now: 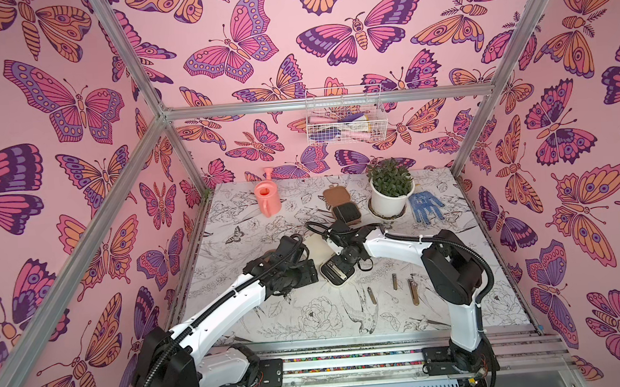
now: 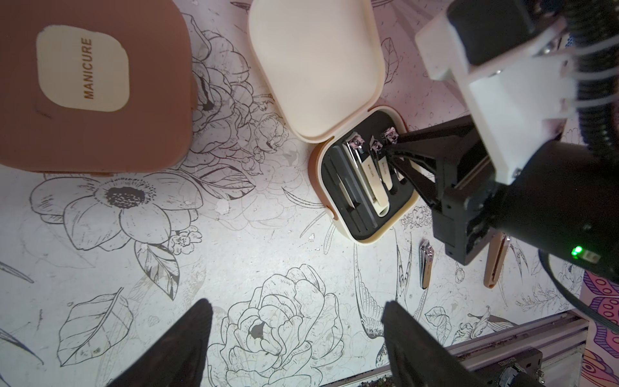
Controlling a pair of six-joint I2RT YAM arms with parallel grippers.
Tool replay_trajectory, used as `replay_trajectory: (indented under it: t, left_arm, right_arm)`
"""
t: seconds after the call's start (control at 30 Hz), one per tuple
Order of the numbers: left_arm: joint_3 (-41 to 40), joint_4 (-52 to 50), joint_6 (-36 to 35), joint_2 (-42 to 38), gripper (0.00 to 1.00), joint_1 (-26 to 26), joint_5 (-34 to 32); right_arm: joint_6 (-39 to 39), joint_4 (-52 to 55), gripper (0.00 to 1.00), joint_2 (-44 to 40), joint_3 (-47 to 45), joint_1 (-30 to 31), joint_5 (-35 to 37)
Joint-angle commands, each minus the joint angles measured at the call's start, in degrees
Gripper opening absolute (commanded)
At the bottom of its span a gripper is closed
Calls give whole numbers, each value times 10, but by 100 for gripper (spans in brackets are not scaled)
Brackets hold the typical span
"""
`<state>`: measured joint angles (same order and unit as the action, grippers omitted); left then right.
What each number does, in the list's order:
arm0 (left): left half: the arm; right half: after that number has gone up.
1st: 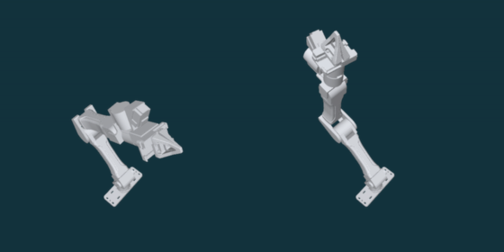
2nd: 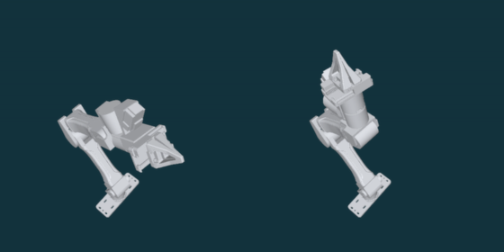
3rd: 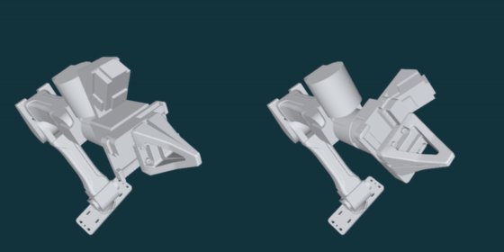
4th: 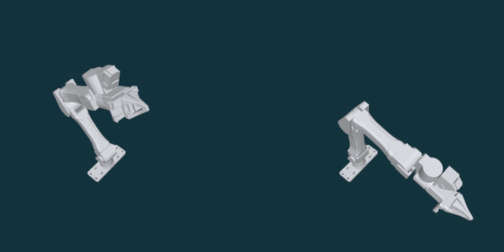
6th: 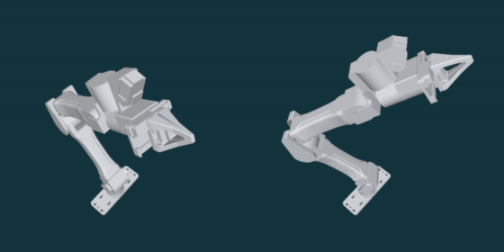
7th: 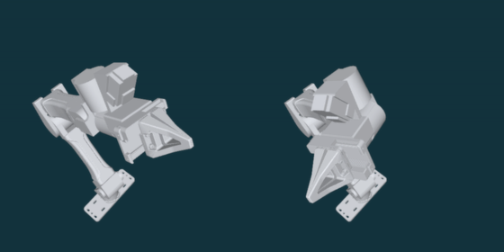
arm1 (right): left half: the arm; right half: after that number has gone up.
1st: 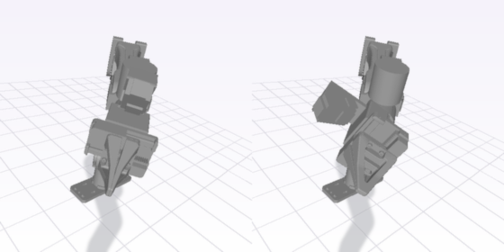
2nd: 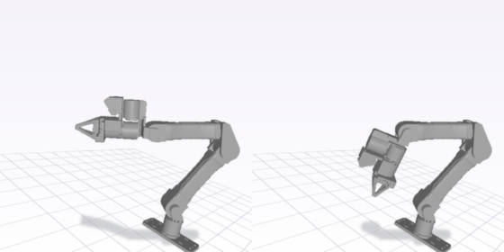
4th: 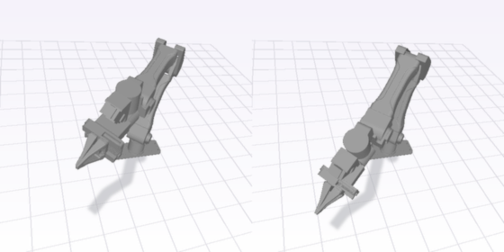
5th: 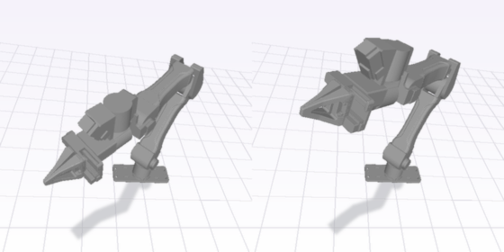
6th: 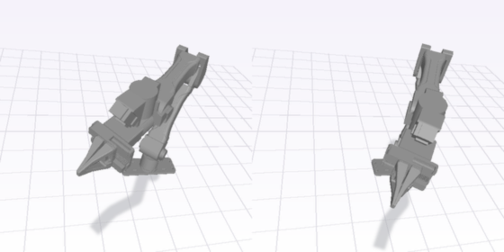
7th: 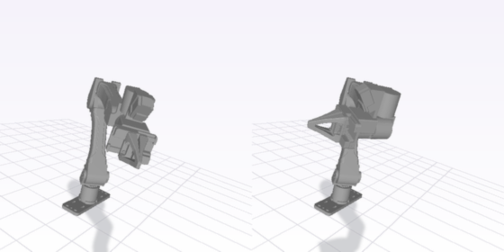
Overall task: Organize nail clipper sets
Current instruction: Place the nail clipper in the storage box.
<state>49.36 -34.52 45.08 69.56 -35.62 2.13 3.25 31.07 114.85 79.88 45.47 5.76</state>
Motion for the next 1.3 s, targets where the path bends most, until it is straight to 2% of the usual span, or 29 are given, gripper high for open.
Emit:
replay_trajectory:
  t: [0.0, 0.77, 0.97, 1.27]
  left_arm:
    - [-3, -8, -3, -1, 82, 4, -2]
    - [-10, -8, 0, -10, 82, 5, -3]
    - [-7, -8, 0, -9, 82, 5, -2]
    - [-9, -8, -1, -12, 82, 5, -3]
  right_arm:
    - [8, 72, 5, 30, 8, 6, 20]
    - [36, 90, 5, 113, 8, 19, 20]
    - [41, 87, 18, 86, 7, 19, 30]
    - [37, 104, 27, 57, 36, 18, 38]
